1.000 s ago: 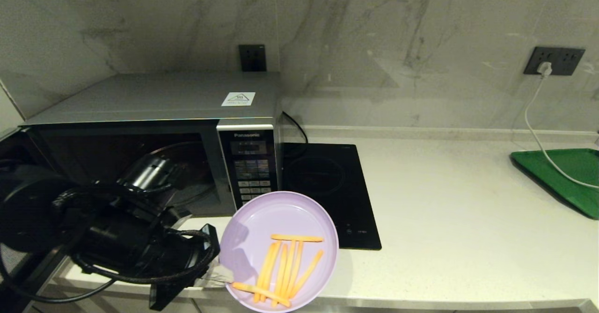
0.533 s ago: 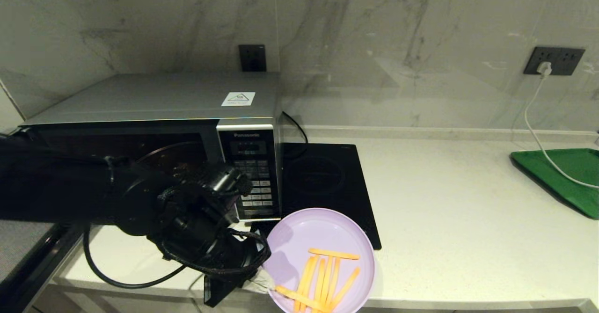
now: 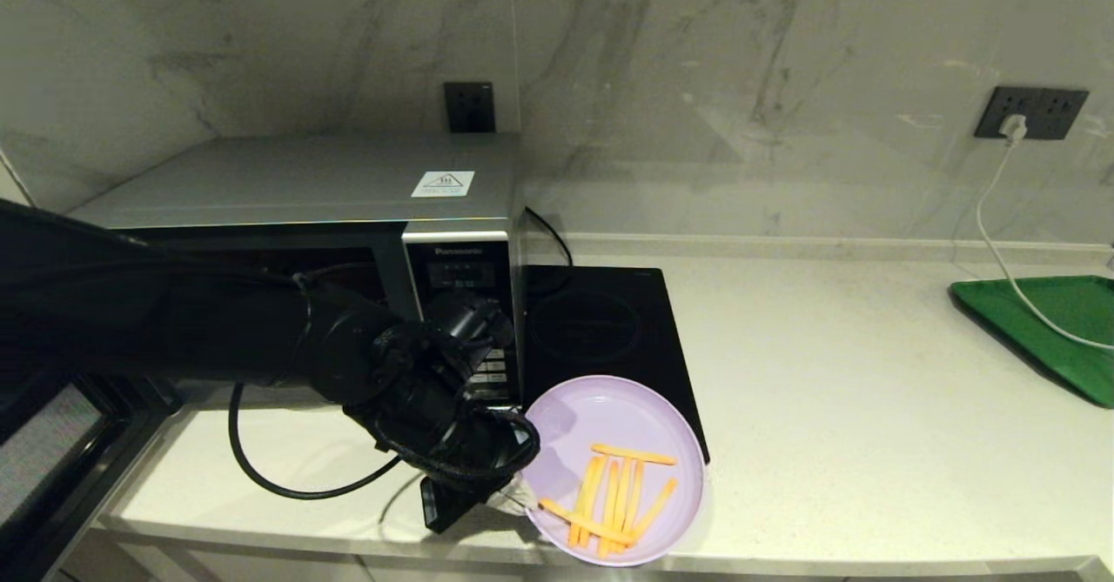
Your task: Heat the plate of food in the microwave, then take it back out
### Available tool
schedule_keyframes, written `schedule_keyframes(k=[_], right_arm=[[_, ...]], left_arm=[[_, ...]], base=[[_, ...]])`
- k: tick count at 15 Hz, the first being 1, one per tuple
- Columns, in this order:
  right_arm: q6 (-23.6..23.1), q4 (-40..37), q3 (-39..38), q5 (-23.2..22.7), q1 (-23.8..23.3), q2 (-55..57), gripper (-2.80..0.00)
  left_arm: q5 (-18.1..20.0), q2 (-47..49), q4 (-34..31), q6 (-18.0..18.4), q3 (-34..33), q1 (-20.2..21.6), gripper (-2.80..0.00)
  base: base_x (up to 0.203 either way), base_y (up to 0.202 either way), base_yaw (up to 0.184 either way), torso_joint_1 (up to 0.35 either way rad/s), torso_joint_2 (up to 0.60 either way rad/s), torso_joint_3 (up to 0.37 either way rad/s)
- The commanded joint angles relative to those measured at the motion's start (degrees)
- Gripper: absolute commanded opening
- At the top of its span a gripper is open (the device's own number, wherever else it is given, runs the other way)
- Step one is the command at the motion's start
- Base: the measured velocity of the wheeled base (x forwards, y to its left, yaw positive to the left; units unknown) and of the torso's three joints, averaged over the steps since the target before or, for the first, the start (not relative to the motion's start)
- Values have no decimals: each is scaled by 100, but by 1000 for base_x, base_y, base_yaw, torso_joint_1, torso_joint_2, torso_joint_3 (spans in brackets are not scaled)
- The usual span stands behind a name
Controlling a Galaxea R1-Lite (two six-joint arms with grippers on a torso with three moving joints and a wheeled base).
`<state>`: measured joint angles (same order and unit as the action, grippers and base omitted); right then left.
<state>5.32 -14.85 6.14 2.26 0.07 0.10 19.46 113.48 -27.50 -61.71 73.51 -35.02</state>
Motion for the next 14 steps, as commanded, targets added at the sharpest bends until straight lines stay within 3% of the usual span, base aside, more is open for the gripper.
schedule_keyframes(k=[1, 5, 8, 14], right_arm=[[5, -9, 1, 2, 1, -1, -280], [5, -9, 1, 2, 1, -1, -280], [5, -9, 1, 2, 1, -1, -280], [5, -9, 1, 2, 1, -1, -280]], left_arm=[[-218, 316, -78, -75, 250, 4, -280], [-395, 755, -727, -126, 1063, 19, -280], [-411, 939, -834, -116, 1375, 0, -280], [-645, 1378, -1363, -96, 2108, -312, -280]], base=[[0, 0, 0, 0, 0, 0], [0, 0, 0, 0, 0, 0], [0, 0, 0, 0, 0, 0], [0, 0, 0, 0, 0, 0]])
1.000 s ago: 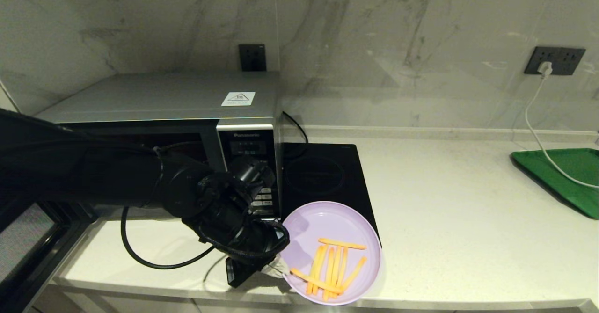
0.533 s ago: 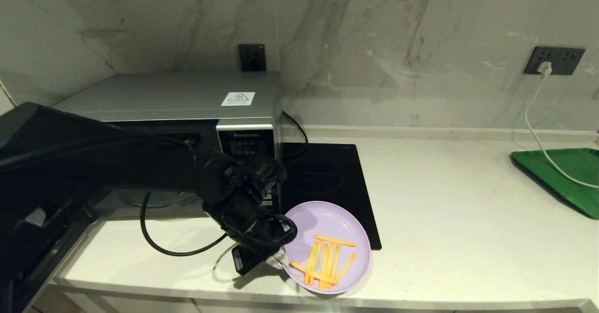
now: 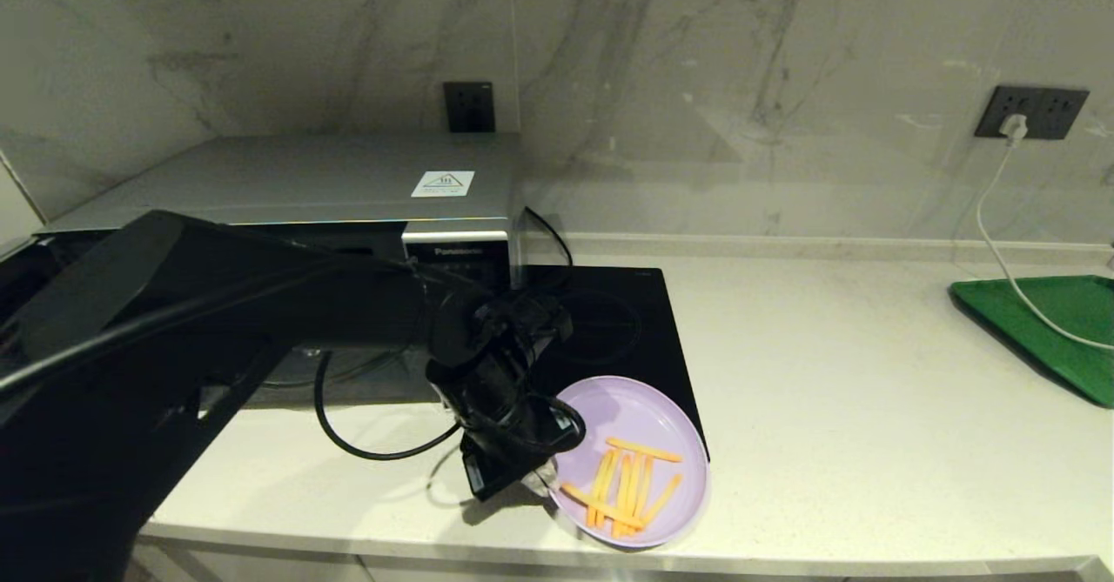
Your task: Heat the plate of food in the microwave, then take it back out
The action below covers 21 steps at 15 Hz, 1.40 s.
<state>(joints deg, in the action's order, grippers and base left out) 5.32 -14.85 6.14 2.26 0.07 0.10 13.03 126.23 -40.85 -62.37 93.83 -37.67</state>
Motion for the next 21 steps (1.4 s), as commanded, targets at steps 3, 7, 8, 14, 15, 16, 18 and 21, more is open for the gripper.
schedule_keyframes(k=[3, 7, 8, 14, 15, 16, 18, 21], right_arm=[[2, -9, 1, 3, 1, -1, -280], [5, -9, 1, 3, 1, -1, -280], [5, -9, 1, 3, 1, -1, -280], [-4, -9, 1, 3, 1, -1, -280], [5, -9, 1, 3, 1, -1, -280], [4, -9, 1, 3, 1, -1, -280], [4, -9, 1, 3, 1, -1, -280], [5, -9, 1, 3, 1, -1, -280]], left_arm=[[-2, 162, -28, -12, 165, -48, -280], [-11, 244, -46, -12, 259, -39, -280], [-11, 253, -46, -4, 259, -39, 0], [-4, 158, -46, -38, 262, 133, 0], [-3, 58, -69, -45, 231, 174, 0], [0, -89, -125, -47, 167, 226, 0], [24, -507, -155, -47, -79, 318, 0], [20, -1496, -139, -34, -1041, 378, 0]], base=[[0, 0, 0, 0, 0, 0], [0, 0, 0, 0, 0, 0], [0, 0, 0, 0, 0, 0], [0, 0, 0, 0, 0, 0], [0, 0, 0, 0, 0, 0], [0, 0, 0, 0, 0, 0], [0, 0, 0, 0, 0, 0], [0, 0, 0, 0, 0, 0]])
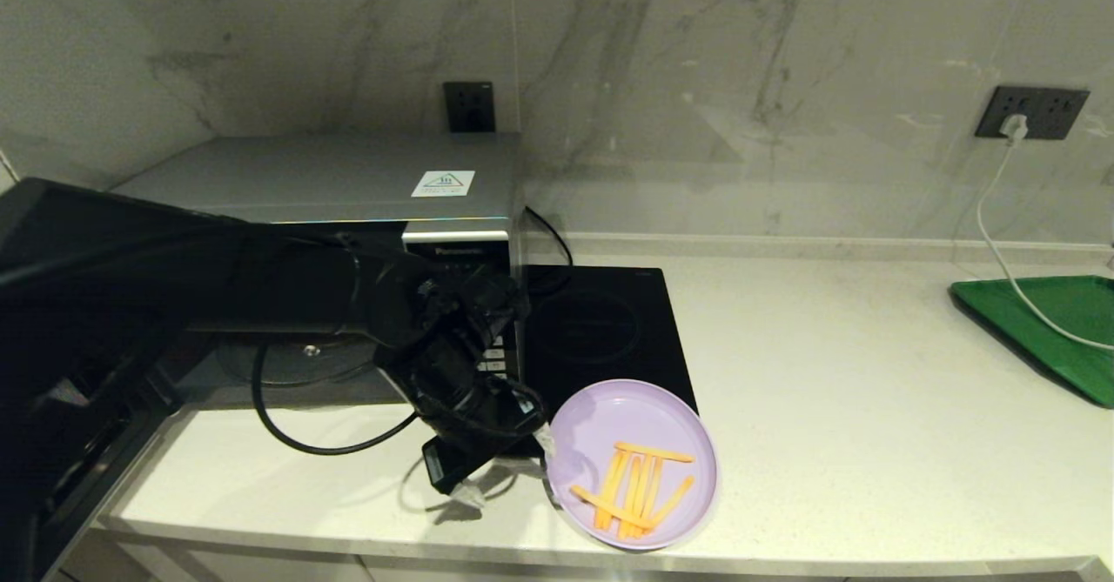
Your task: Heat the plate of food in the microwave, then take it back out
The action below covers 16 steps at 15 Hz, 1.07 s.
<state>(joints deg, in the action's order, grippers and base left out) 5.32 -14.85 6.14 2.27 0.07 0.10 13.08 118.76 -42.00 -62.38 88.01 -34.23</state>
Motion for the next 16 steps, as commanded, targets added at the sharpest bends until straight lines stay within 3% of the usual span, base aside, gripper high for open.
schedule_keyframes(k=[1, 5, 6, 7, 9, 11, 14, 16], right_arm=[[5, -9, 1, 1, 1, -1, -280], [-3, -9, 1, 1, 2, -1, -280], [3, -9, 1, 1, 1, -1, -280], [2, -9, 1, 1, 1, -1, -280], [5, -9, 1, 1, 1, -1, -280], [5, -9, 1, 1, 1, -1, -280], [4, -9, 1, 1, 1, -1, -280], [5, -9, 1, 1, 1, -1, -280]], left_arm=[[22, -1118, -17, -25, -781, 74, 0], [26, -2660, -8, -12, -2142, 150, 0], [18, -3089, -9, -19, -2489, 165, -69], [4, -3481, -9, -24, -2788, 208, -280], [-48, -4439, -18, 13, -3319, 594, -280], [-151, -5325, -95, 272, -3668, 1235, -280], [-524, -5960, -319, 948, -3843, 2952, -280], [-645, -6118, -372, 1689, -3780, 4304, -280]], base=[[0, 0, 0, 0, 0, 0], [0, 0, 0, 0, 0, 0], [0, 0, 0, 0, 0, 0], [0, 0, 0, 0, 0, 0], [0, 0, 0, 0, 0, 0], [0, 0, 0, 0, 0, 0], [0, 0, 0, -1, 2, -10], [0, 0, 0, 0, 0, 0]])
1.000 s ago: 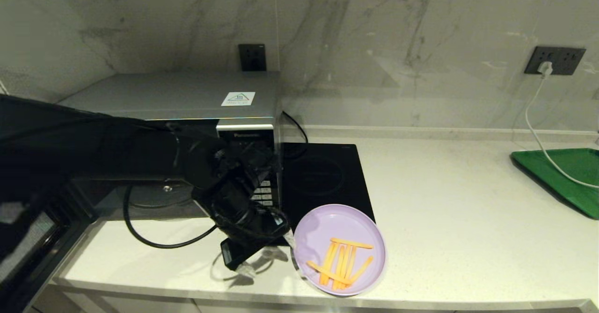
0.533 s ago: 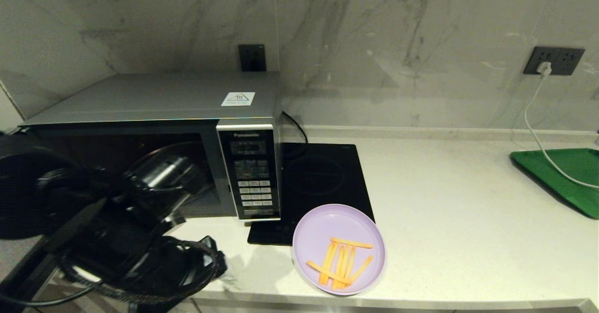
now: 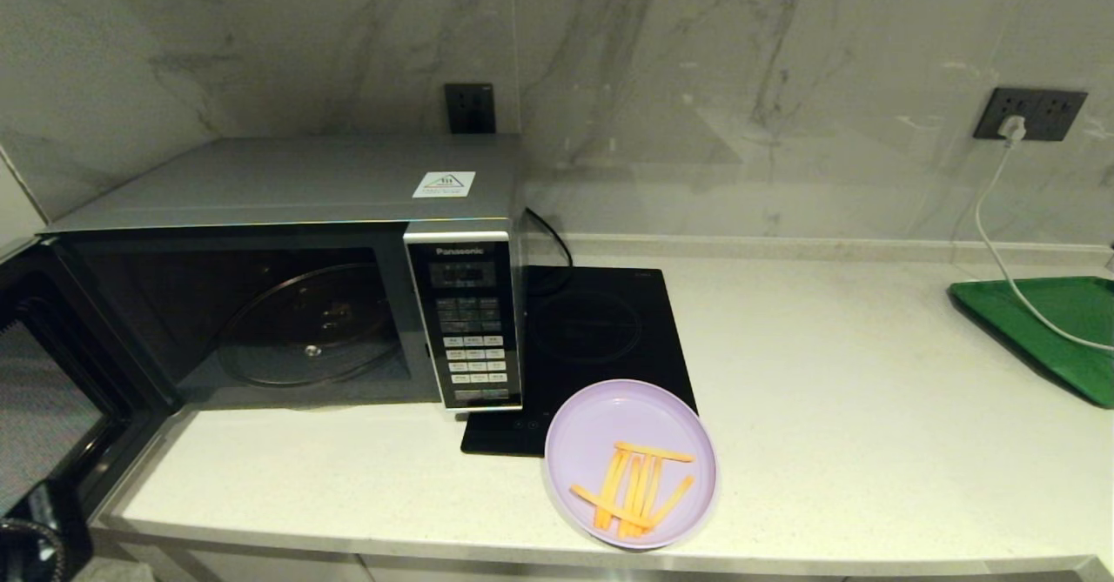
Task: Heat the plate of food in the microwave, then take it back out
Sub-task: Close the microwave oven
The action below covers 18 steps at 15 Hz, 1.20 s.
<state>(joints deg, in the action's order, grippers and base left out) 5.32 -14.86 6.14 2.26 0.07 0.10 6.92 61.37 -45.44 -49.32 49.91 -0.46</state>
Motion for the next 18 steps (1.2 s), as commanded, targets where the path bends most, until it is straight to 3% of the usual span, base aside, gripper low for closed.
schedule_keyframes(k=[1, 3, 7, 9, 12, 14, 18], right_arm=[[5, -8, 1, 3, 1, -1, -280], [-4, -8, 1, 3, 1, -1, -280], [5, -8, 1, 3, 1, -1, -280], [5, -8, 1, 3, 1, -1, -280], [5, -8, 1, 3, 1, -1, -280], [5, -8, 1, 3, 1, -1, -280], [5, -8, 1, 3, 1, -1, -280]], left_arm=[[-78, -437, -42, 838, 201, 1555, -280], [-434, -475, -62, 1655, 945, 2192, -280], [-1962, -191, 111, 2798, 1970, 2407, -280], [-2417, 118, 747, 3543, 2034, 2905, -280], [-2526, 775, 1572, 4649, 2049, 3789, -280], [-2505, 1031, 1895, 4939, 2076, 4201, -280], [-2251, 1043, 1855, 4940, 1896, 4388, -280]], base=[[0, 0, 0, 0, 0, 0], [0, 0, 0, 0, 0, 0], [0, 0, 0, 0, 0, 0], [0, 0, 0, 1, 1, 14], [0, 0, 0, 0, 0, 0], [0, 0, 0, 0, 0, 0], [0, 0, 0, 0, 0, 0]])
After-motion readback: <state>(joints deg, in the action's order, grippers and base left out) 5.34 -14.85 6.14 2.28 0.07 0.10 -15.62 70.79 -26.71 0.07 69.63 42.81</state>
